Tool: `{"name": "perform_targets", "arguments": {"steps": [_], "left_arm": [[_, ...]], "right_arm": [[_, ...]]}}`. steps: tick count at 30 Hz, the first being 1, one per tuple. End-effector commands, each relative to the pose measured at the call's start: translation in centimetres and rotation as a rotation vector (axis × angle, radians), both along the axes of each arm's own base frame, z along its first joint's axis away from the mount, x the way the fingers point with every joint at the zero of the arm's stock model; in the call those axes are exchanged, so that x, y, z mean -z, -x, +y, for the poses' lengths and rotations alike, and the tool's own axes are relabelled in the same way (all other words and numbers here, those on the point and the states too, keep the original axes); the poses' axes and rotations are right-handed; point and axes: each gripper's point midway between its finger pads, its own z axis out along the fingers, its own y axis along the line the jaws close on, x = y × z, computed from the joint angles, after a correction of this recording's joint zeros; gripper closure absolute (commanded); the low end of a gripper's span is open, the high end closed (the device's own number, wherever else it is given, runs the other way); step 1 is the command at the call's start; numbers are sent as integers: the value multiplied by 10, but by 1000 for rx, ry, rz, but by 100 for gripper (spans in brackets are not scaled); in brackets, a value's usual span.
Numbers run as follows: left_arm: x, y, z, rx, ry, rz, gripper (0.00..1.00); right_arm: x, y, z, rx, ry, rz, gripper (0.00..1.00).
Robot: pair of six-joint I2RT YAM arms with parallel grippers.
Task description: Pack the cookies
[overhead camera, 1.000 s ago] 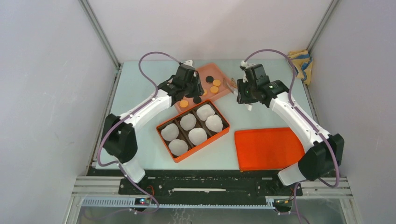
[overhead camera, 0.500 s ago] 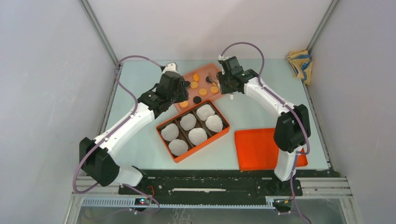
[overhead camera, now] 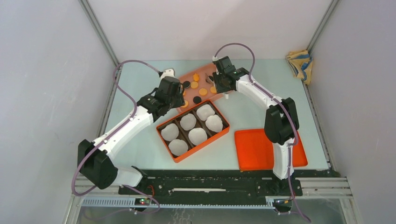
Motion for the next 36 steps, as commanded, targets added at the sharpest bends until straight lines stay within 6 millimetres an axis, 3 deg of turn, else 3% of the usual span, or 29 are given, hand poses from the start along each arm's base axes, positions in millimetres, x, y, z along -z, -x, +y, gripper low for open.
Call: {"name": "perform_targets", "arguments": {"steps": [1, 4, 9, 12, 13, 18, 20, 28, 31, 36], "left_arm": [[-9, 3, 13, -24, -8, -43, 54], [-6, 4, 17, -31, -6, -41, 54], [-2, 6, 18, -32, 15, -29, 53], [-2, 7, 18, -30, 21, -29, 53], [-2, 7, 18, -29, 24, -30, 53], [2, 7, 14, -19, 43, -22, 53], [3, 8, 14, -17, 41, -17, 53], [11, 10, 12, -7, 40, 3, 53], [7, 9, 12, -7, 48, -4, 53], [-19, 5, 24, -47, 92, -57, 53]], "right_arm": [[-11, -5, 9, -9, -18, -24, 69], [-7, -2, 8, -7, -14, -5, 63], [-1, 5, 9, -6, -10, 40, 62], [-4, 12, 7, -7, 6, 38, 44], [-3, 12, 7, -13, 5, 37, 42], [9, 11, 9, -11, 9, 82, 42], [12, 11, 10, -9, 9, 91, 46], [-4, 5, 5, 16, 20, 40, 81], [-23, 6, 5, 25, -7, -15, 87], [-77, 22, 9, 9, -94, -139, 90]]}}
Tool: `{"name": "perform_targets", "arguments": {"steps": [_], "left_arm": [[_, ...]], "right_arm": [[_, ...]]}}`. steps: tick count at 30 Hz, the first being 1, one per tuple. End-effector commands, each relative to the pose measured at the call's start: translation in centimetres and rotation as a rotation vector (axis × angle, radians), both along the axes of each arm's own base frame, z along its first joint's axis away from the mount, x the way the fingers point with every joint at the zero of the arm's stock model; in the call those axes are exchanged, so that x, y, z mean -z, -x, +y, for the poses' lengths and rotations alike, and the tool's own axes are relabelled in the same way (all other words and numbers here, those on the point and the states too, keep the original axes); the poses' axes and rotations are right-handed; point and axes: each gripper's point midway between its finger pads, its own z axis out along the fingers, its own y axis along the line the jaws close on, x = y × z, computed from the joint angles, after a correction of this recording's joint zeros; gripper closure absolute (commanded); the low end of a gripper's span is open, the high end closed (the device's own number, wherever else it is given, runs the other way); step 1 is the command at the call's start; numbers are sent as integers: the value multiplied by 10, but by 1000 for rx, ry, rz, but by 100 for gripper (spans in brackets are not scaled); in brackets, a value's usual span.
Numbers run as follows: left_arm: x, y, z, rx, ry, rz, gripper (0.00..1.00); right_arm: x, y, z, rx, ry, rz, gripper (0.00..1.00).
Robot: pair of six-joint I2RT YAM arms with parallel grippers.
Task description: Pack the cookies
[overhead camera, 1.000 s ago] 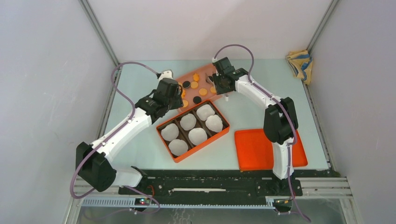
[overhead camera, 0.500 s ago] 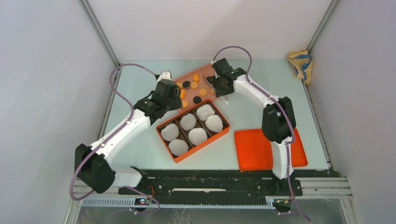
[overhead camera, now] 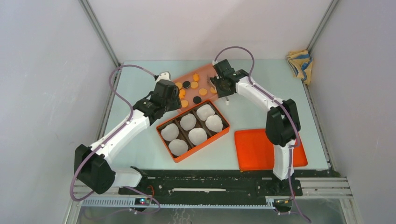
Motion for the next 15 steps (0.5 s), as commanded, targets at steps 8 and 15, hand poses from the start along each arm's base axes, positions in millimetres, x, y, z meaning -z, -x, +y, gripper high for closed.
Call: {"name": "perform_targets", "arguments": {"steps": [8, 15], "left_arm": [[-24, -5, 47, -135, 131, -60, 54], [-31, -1, 63, -178, 124, -82, 54]], "right_arm": [[-131, 94, 28, -164, -222, -198, 95], [-101, 211, 62, -420, -217, -80, 99]]}}
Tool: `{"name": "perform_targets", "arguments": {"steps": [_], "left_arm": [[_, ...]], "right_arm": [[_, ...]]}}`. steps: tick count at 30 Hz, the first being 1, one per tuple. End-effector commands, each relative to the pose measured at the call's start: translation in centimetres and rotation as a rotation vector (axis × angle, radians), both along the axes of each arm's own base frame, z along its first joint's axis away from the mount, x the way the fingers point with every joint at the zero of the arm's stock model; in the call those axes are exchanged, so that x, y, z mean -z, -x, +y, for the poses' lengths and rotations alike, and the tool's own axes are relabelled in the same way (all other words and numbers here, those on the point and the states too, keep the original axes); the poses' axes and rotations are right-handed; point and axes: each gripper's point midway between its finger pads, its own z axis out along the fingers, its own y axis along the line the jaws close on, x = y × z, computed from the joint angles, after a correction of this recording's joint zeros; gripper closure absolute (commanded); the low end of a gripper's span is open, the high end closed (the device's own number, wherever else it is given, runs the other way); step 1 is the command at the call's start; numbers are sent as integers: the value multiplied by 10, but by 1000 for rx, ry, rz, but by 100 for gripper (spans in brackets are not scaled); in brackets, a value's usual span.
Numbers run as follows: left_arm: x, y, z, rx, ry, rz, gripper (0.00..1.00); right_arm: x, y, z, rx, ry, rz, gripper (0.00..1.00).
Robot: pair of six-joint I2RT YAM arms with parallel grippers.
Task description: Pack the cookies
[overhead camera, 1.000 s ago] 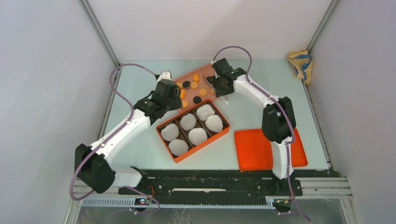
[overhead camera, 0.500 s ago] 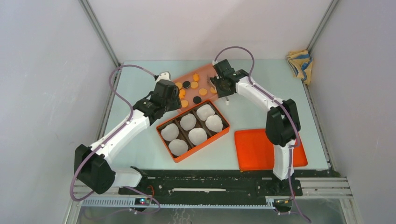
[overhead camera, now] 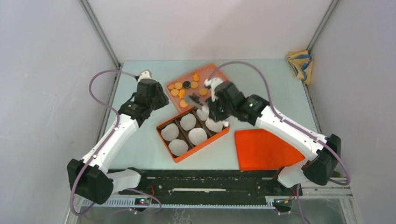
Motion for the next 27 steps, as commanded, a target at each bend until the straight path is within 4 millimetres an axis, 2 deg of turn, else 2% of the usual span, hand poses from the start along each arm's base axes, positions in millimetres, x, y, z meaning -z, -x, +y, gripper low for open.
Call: {"name": "perform_targets", "arguments": {"steps": [1, 4, 9, 13, 19, 24, 27], "left_arm": [[-13, 6, 10, -28, 21, -34, 54], [-19, 8, 14, -38, 18, -39, 54], [-21, 14, 16, -41, 27, -47, 54], [-19, 19, 22, -53, 13, -49, 54], [-18, 21, 26, -55, -2, -49, 54], [-17, 20, 28, -52, -14, -45, 54], [-16, 21, 29, -52, -21, -45, 54]], "right_arm": [[15, 68, 28, -169, 9, 71, 99], [19, 100, 41, -236, 47, 58, 99], [22, 120, 64, -303, 18, 75, 99], [32, 120, 78, -326, 24, 89, 99], [50, 109, 92, -334, 61, 85, 99], [60, 100, 105, -329, 94, 93, 98], [59, 97, 109, -320, 87, 82, 98]]}}
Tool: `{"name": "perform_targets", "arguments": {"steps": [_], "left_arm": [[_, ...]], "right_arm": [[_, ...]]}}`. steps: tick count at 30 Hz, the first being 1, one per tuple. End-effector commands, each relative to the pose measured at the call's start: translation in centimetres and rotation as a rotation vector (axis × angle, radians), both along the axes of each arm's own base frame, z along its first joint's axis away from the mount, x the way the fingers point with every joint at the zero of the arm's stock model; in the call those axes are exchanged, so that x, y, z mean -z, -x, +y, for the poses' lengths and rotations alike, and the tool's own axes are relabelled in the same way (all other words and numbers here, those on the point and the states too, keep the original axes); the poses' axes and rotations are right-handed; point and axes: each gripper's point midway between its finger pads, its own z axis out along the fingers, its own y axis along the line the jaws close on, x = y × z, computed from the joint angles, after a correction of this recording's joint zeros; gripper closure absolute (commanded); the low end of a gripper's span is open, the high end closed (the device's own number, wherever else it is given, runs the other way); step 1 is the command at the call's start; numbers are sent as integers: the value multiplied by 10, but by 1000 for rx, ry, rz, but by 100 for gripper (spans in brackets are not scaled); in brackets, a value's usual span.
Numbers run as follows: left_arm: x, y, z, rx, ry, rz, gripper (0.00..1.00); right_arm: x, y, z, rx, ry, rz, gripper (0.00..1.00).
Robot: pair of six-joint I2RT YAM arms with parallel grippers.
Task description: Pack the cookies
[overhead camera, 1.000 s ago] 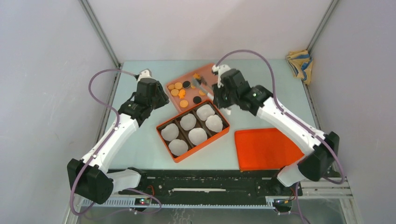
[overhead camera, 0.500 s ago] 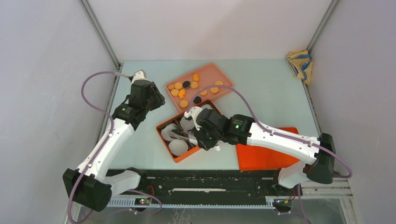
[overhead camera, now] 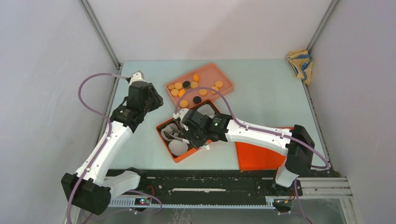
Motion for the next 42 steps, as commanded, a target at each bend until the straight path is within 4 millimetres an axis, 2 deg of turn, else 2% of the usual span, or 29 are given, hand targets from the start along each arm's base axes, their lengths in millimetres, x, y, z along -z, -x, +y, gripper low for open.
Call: {"name": "perform_targets", "arguments": {"steps": [1, 9, 13, 15, 19, 23, 30, 36, 40, 42], "left_arm": [[4, 3, 8, -13, -29, -4, 54], [6, 2, 4, 9, -20, 0, 54], [8, 2, 3, 17, -18, 8, 54], [10, 1, 2, 18, -15, 11, 54], [14, 0, -3, 34, -1, 17, 54], [19, 0, -2, 33, -9, 25, 54], [25, 0, -4, 45, -8, 28, 53], [35, 2, -5, 50, -10, 50, 54], [37, 3, -4, 48, -13, 52, 53], [36, 4, -4, 52, -10, 51, 53]], "right_arm": [[-34, -16, 21, 18, -110, -73, 98], [-42, -20, 17, 31, -103, -101, 100], [-64, -18, 13, 33, -150, -133, 100], [-66, -21, 11, 42, -148, -141, 100], [-48, -28, 15, 50, -133, -129, 100], [-40, -29, 26, 46, -156, -121, 100], [-17, -38, 28, 71, -149, -124, 100], [8, -28, 23, 61, -84, -82, 100], [6, -21, 14, 64, -50, -85, 100], [2, -21, 8, 73, -39, -98, 88]]}}
